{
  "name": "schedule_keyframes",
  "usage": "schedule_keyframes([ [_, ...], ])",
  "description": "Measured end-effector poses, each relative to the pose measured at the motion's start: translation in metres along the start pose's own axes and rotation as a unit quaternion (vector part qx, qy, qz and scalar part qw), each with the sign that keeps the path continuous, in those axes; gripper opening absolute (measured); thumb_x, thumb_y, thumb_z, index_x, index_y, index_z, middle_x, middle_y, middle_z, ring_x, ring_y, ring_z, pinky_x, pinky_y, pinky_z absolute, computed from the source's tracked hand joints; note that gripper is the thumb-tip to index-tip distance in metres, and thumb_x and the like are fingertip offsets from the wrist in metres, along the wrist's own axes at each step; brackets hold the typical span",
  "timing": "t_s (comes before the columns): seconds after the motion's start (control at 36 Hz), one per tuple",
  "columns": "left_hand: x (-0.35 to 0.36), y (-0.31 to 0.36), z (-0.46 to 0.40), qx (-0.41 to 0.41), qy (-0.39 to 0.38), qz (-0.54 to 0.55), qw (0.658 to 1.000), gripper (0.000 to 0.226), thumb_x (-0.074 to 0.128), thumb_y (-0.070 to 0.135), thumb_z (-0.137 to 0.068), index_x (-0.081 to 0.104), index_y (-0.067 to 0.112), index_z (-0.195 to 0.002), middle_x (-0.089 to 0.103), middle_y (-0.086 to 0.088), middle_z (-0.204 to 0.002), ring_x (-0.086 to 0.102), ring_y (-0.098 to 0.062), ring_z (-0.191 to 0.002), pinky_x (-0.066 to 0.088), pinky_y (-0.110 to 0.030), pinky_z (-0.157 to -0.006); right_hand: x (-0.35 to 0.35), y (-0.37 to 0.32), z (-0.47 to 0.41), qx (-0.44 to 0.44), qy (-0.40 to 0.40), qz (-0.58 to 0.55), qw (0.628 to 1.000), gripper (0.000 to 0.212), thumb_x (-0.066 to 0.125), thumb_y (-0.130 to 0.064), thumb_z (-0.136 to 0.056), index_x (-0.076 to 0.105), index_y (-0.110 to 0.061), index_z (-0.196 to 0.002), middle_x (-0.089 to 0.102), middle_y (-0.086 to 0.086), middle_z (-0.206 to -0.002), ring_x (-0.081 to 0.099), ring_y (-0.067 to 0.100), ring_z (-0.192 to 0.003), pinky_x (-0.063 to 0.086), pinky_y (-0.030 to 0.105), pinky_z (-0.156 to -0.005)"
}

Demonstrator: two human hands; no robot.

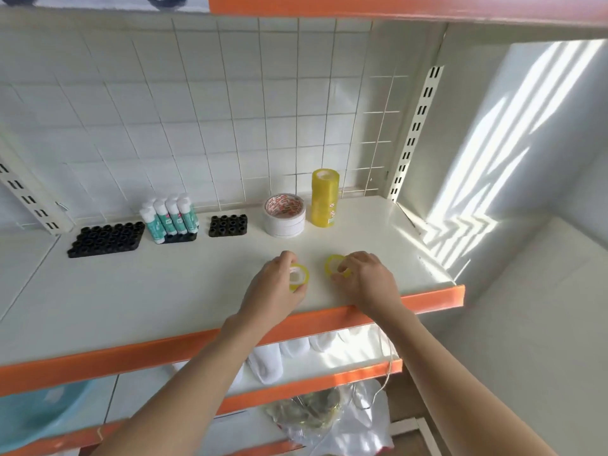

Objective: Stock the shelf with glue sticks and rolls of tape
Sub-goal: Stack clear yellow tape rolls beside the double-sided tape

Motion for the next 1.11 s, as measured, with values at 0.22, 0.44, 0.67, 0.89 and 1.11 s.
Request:
schedule_keyframes([
  [0.22,0.028,0.014,-0.026,0.03,-0.004,-0.023,0.999,0.039,0.071,0.024,-0.081,0.056,0.007,-0.113,0.063,-0.012,-0.102,0.052,-0.033,-0.105,0.044,-0.039,-0.082,0.008,0.02,-0.021,0.026,0.024,-0.009,0.999,0.018,0.069,-0.029,-0.08,0.071,-0.012,-0.085,0.067,0.003,-0.101,0.057,0.031,-0.095,0.048,0.036,-0.075],
  [0.44,0.052,0.023,-0.049,0.027,0.005,0.034,0.999,0.044,0.072,0.026,-0.083,0.055,0.008,-0.119,0.061,-0.009,-0.116,0.049,-0.03,-0.113,0.041,-0.037,-0.086,-0.002,0.033,-0.035,0.053,-0.002,0.01,0.999,0.025,0.061,-0.021,-0.089,0.069,-0.014,-0.112,0.052,0.011,-0.135,0.052,0.034,-0.118,0.043,0.039,-0.094],
  [0.67,0.049,0.007,-0.041,0.07,0.027,0.035,0.997,0.039,0.078,0.02,-0.074,0.061,0.012,-0.108,0.06,-0.004,-0.108,0.052,-0.029,-0.102,0.047,-0.04,-0.085,-0.001,0.038,-0.038,0.059,0.005,0.036,0.998,0.026,0.056,-0.024,-0.091,0.065,-0.019,-0.115,0.055,0.005,-0.124,0.05,0.029,-0.115,0.039,0.039,-0.09],
  [0.89,0.05,-0.006,-0.039,0.036,0.043,0.036,0.998,0.027,0.078,0.02,-0.073,0.063,0.015,-0.094,0.063,0.001,-0.096,0.054,-0.028,-0.093,0.043,-0.035,-0.08,0.003,0.037,-0.043,0.071,0.005,0.049,0.996,0.022,0.053,-0.032,-0.091,0.062,-0.023,-0.109,0.061,-0.001,-0.117,0.048,0.027,-0.112,0.037,0.038,-0.085],
  [1.11,0.052,-0.004,-0.04,0.057,0.042,0.006,0.997,0.036,0.048,0.046,-0.076,0.06,0.017,-0.093,0.061,0.001,-0.092,0.055,-0.028,-0.088,0.048,-0.04,-0.076,0.002,0.05,-0.061,0.081,0.024,0.032,0.996,0.02,0.058,-0.025,-0.089,0.064,-0.017,-0.106,0.062,0.006,-0.118,0.052,0.031,-0.107,0.043,0.038,-0.083],
])
Point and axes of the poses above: each hand's wrist, its own z-axis away from the middle knuckle, its own x-axis out of the palm, y = z × x, the point moved 6 cm from there along -z, towards the middle knuckle
